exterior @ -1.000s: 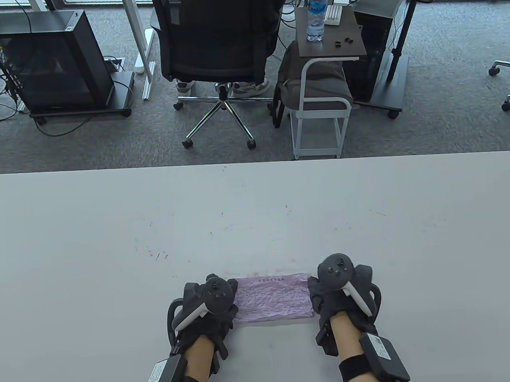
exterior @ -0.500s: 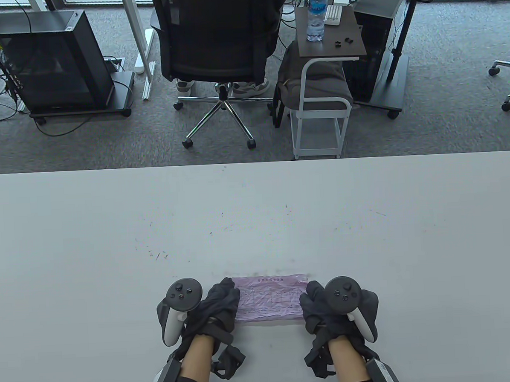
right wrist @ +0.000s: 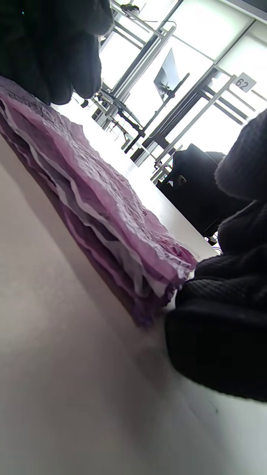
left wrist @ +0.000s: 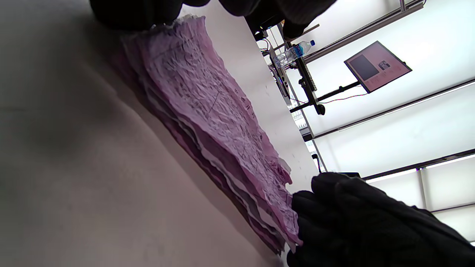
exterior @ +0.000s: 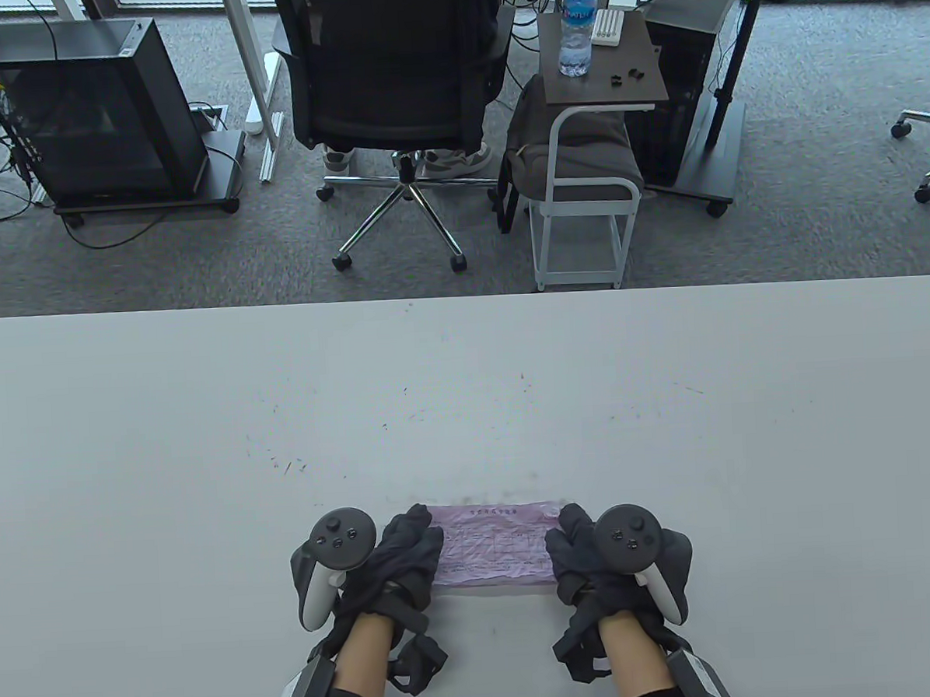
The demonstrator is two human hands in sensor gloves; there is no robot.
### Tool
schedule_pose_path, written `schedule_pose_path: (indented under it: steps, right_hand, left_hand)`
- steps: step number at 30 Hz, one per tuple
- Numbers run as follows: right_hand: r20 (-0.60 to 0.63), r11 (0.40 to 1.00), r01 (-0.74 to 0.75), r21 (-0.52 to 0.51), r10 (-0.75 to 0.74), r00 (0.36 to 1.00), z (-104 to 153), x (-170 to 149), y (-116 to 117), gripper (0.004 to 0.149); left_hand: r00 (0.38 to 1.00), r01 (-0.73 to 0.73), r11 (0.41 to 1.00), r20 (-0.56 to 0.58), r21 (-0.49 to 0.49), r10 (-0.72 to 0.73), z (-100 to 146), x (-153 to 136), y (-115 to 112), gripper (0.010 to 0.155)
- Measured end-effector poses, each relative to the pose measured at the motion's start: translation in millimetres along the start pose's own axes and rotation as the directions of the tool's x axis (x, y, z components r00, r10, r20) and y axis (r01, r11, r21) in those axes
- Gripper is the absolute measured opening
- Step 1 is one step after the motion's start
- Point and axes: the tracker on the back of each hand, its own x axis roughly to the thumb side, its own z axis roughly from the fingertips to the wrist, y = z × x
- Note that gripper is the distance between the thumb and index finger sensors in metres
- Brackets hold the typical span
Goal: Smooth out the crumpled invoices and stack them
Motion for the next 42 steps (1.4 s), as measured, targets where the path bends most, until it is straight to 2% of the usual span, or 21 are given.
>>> schedule_pose_path:
  steps: [2,7,9,10,12,14,16,17,19,21,22,23,25,30,33,35,42]
  right_hand:
    - [0.003,1.000,-0.009,0.010,0.008,1.000,0.1,1.3,1.8,0.057]
    - [-0.014,1.000,-0.001,0.000,0.001,1.000,0.4,-6.7,-5.2,0.058]
    - [-0.032,1.000,-0.015,-0.028,0.014,0.999,3.4,-13.7,-9.0,0.058]
    - [-0.040,0.999,-0.030,-0.044,0.028,0.999,3.5,-17.4,-10.5,0.057]
    - [-0.065,0.998,-0.057,-0.020,0.056,0.996,-0.9,-18.5,-16.2,0.058]
    - [-0.078,0.993,-0.109,0.048,0.112,0.991,-9.8,-13.3,-26.4,0.057]
    - [-0.015,0.965,-0.259,0.031,0.260,0.965,-23.5,-0.5,-42.8,0.055]
    - [0.007,0.957,-0.290,0.018,0.290,0.957,-27.4,3.9,-45.4,0.054]
    - [0.101,0.925,-0.376,0.051,0.370,0.924,-42.7,22.9,-44.9,0.054]
    - [0.200,0.886,-0.442,0.141,0.412,0.889,-55.1,39.2,-36.9,0.054]
    - [0.252,0.837,-0.507,0.208,0.455,0.854,-62.3,49.1,-31.5,0.055]
    - [0.291,0.789,-0.565,0.243,0.496,0.818,-68.5,58.9,-24.8,0.055]
    - [0.351,0.743,-0.620,0.251,0.527,0.774,-76.4,74.2,-9.4,0.054]
    - [0.451,0.680,-0.675,0.286,0.526,0.721,-89.1,96.9,34.9,0.052]
    - [0.464,0.644,-0.704,0.300,0.546,0.697,-94.4,98.4,51.3,0.052]
    - [0.462,0.629,-0.709,0.319,0.550,0.696,-96.5,96.3,56.5,0.052]
    - [0.482,0.640,-0.703,0.312,0.531,0.697,-94.7,91.9,60.2,0.049]
  left_hand:
    - [1.000,-0.008,1.000,0.001,-0.013,0.008,0.1,0.6,-1.6,0.064]
    - [0.997,0.064,0.997,0.030,0.048,-0.066,4.5,0.3,8.0,0.064]
    - [0.982,0.151,0.981,0.093,0.125,-0.163,8.3,5.5,13.9,0.061]
    - [0.965,0.192,0.962,0.140,0.196,-0.221,10.5,12.8,16.6,0.060]
    - [0.937,0.201,0.951,0.237,0.234,-0.257,12.9,27.5,15.1,0.057]
    - [0.891,0.233,0.954,0.352,0.188,-0.287,13.6,42.6,7.2,0.053]
    - [0.838,0.354,0.935,0.446,-0.004,-0.315,12.9,56.9,-8.0,0.049]
    - [0.835,0.378,0.923,0.455,-0.069,-0.308,12.3,59.2,-12.8,0.049]
    - [0.864,0.413,0.851,0.436,-0.325,-0.252,9.2,63.0,-33.1,0.049]
    - [0.881,0.429,0.786,0.400,-0.445,-0.254,8.6,62.2,-45.6,0.049]
    - [0.878,0.453,0.747,0.387,-0.487,-0.281,8.2,61.2,-52.3,0.050]
    - [0.866,0.488,0.709,0.386,-0.509,-0.319,7.8,59.6,-56.7,0.050]
    - [0.842,0.535,0.675,0.390,-0.508,-0.373,6.7,56.5,-60.1,0.051]
    - [0.871,0.487,0.693,0.353,-0.532,-0.342,4.8,49.3,-61.6,0.052]
    - [0.863,0.503,0.684,0.358,-0.529,-0.357,4.6,50.1,-62.5,0.053]
    - [0.862,0.504,0.686,0.356,-0.524,-0.361,4.0,50.6,-62.8,0.053]
    - [0.871,0.486,0.707,0.348,-0.514,-0.346,-1.2,49.8,-62.2,0.053]
